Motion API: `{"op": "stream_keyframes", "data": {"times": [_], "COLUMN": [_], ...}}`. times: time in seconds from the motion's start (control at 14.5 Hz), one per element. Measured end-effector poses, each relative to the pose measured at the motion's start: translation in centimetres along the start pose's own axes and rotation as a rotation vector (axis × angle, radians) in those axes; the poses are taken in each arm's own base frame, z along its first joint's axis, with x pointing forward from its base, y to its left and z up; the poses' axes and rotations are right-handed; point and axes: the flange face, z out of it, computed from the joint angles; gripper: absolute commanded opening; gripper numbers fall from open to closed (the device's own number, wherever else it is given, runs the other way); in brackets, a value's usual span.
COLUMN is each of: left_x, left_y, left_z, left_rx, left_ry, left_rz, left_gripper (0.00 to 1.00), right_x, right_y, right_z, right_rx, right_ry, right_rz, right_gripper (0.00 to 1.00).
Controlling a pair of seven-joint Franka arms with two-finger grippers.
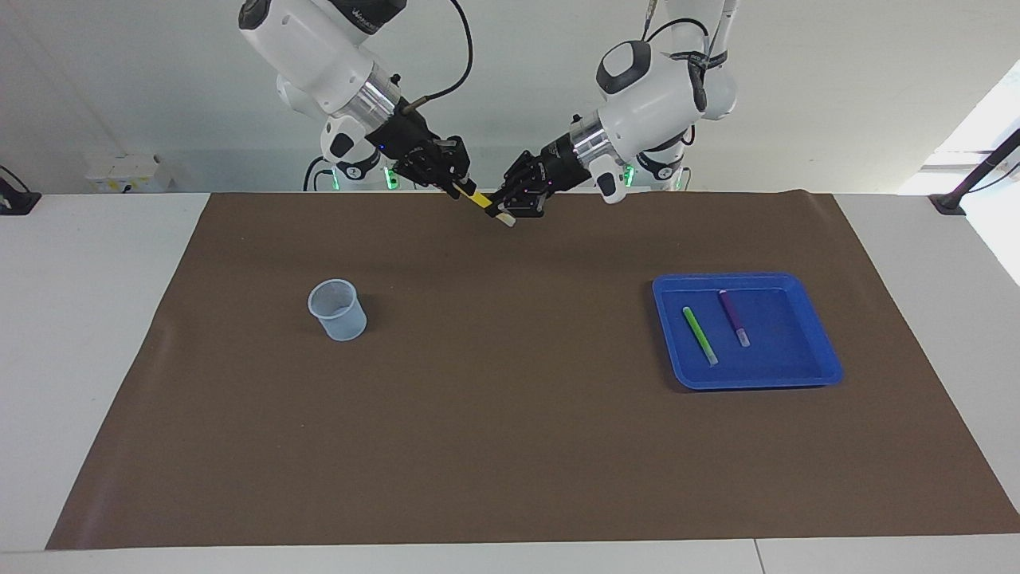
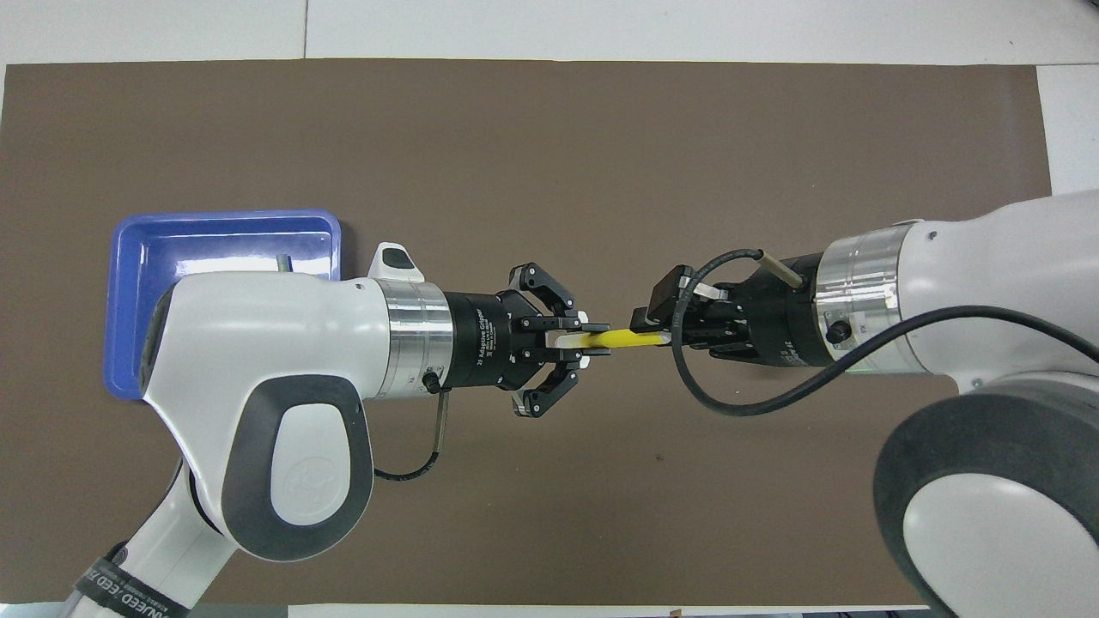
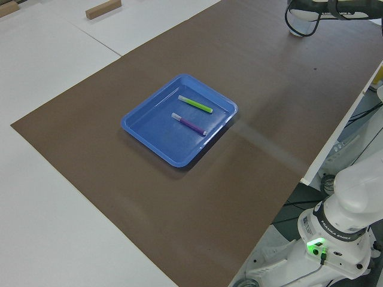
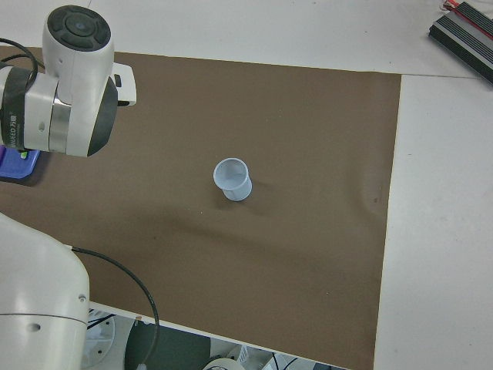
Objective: Transfer and insert pens with both arms
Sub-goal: 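Open the left gripper and pull the yellow pen away with the right gripper, then insert the yellow pen into the cup while the left gripper returns to tray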
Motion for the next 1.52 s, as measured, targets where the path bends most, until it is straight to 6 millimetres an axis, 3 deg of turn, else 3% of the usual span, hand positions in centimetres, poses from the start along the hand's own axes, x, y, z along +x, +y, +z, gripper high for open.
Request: {"op": "stream_keyframes", "data": {"times": [0.28, 0.35, 0.41, 0.48, 0.9, 1.17, 1.52], "left_x": [0.0, 0.0, 0.0, 0.0, 0.1, 2.0, 4.3], "left_y": [0.0, 0.0, 0.0, 0.0, 0.3, 2.2, 3.0], "left_z": [0.0, 0.0, 0.0, 0.0, -0.5, -2.7, -4.3], "left_rx": [-0.001, -0.001, -0.001, -0.001, -0.017, -0.061, -0.003], "left_ry": [-0.003, -0.003, -0.003, -0.004, -0.005, 0.004, 0.080], "left_rz": [-0.004, -0.004, -0.004, -0.004, -0.003, 0.003, 0.199], "left_gripper": [0.00, 0.19, 0.94, 1.00, 1.00, 1.00, 1.00], "right_x": [-0.1, -0.1, -0.1, -0.1, 0.7, 3.7, 9.1], "right_y": [-0.1, -0.1, -0.1, -0.1, 0.8, 4.6, 9.8], "right_z": [-0.1, -0.1, -0.1, -0.1, -0.6, -2.9, -5.3], "right_rx": [0.007, 0.007, 0.008, 0.008, -0.048, -0.216, -0.492], "right_ry": [0.001, 0.001, 0.001, 0.001, 0.041, 0.126, 0.095], "right_rz": [0.001, 0.001, 0.001, 0.001, -0.085, -0.291, -0.589], "right_gripper": [0.00, 0.00, 0.00, 0.00, 0.00, 0.00, 0.00]}}
